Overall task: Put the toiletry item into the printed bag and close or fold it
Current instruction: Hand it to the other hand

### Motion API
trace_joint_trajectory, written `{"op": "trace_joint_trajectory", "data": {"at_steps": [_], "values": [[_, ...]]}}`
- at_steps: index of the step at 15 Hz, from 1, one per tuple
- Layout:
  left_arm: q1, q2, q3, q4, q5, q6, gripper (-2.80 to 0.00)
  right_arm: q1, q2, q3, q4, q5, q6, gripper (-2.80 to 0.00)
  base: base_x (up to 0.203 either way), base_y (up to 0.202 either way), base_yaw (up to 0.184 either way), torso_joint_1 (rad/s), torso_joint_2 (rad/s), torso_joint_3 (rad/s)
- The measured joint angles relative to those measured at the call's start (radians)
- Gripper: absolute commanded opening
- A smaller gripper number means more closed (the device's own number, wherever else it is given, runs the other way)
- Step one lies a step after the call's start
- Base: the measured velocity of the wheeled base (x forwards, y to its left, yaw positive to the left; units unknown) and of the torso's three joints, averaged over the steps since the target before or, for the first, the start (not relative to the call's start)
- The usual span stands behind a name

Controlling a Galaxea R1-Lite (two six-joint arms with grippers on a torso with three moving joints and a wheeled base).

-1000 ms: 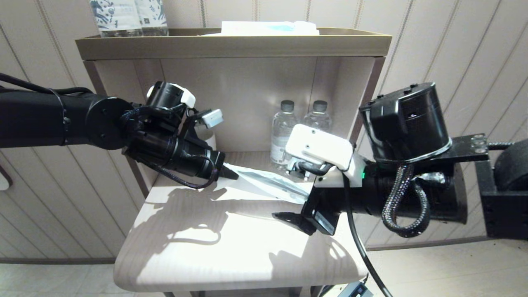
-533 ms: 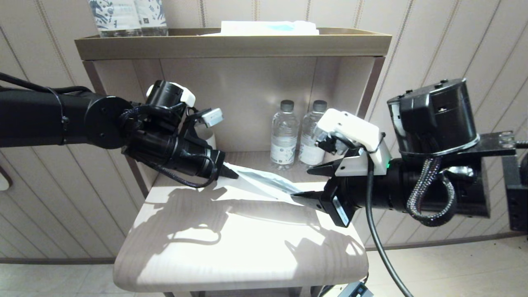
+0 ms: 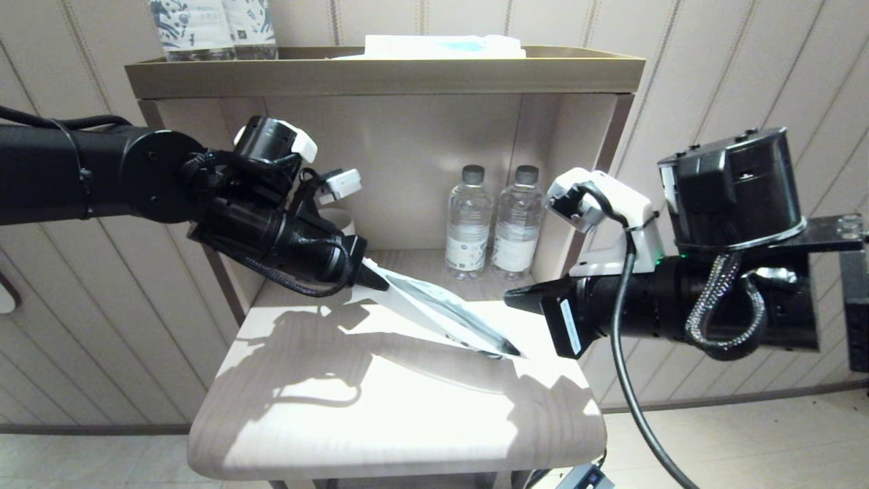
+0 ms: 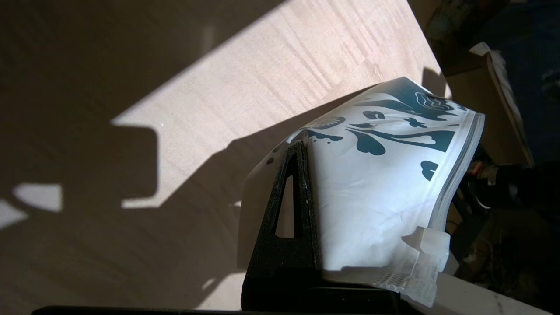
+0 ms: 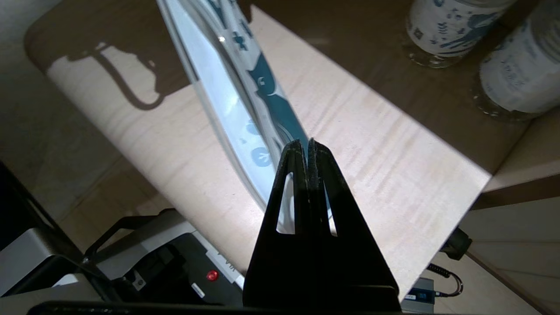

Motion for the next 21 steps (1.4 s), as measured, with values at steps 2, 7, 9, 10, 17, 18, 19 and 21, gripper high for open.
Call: {"op": "trace_joint_trajectory", "data": {"at_steps": [2,7,9,10,17,18,19,21], "values": [[0.000,0.004,-0.024,0.021,0.000,-0.012,-2.80,-0.024,0.005,0.009,-0.021,0.001,0.004,-2.80,0.000,0.000,0.000,0.000,0.00,0.000],[0.001,0.008,-0.138,0.186,0.006,-0.042,-2.80,-0.052,0.031,0.006,-0.026,0.001,0.029,-2.80,0.000,0.000,0.000,0.000,0.00,0.000],[0.001,0.010,-0.162,0.223,0.008,-0.041,-2.80,-0.057,0.030,0.013,-0.026,0.001,0.030,-2.80,0.000,0.000,0.000,0.000,0.00,0.000],[0.001,0.009,-0.166,0.223,0.008,-0.042,-2.80,-0.060,0.027,0.016,-0.025,0.001,0.030,-2.80,0.000,0.000,0.000,0.000,0.00,0.000],[0.004,-0.004,-0.170,0.224,0.010,-0.042,-2.80,-0.081,0.010,0.017,-0.015,0.003,0.028,-2.80,0.000,0.000,0.000,0.000,0.00,0.000],[0.004,-0.006,-0.170,0.224,0.009,-0.043,-2.80,-0.079,0.011,0.019,-0.004,0.003,0.028,-2.80,0.000,0.000,0.000,0.000,0.00,0.000],[0.004,-0.008,-0.170,0.225,0.010,-0.042,-2.80,-0.077,0.014,0.020,0.007,0.004,0.028,-2.80,0.000,0.000,0.000,0.000,0.00,0.000],[0.006,-0.010,-0.169,0.224,0.009,-0.041,-2.80,-0.074,0.022,0.021,0.010,0.006,0.028,-2.80,0.000,0.000,0.000,0.000,0.00,0.000]]}}
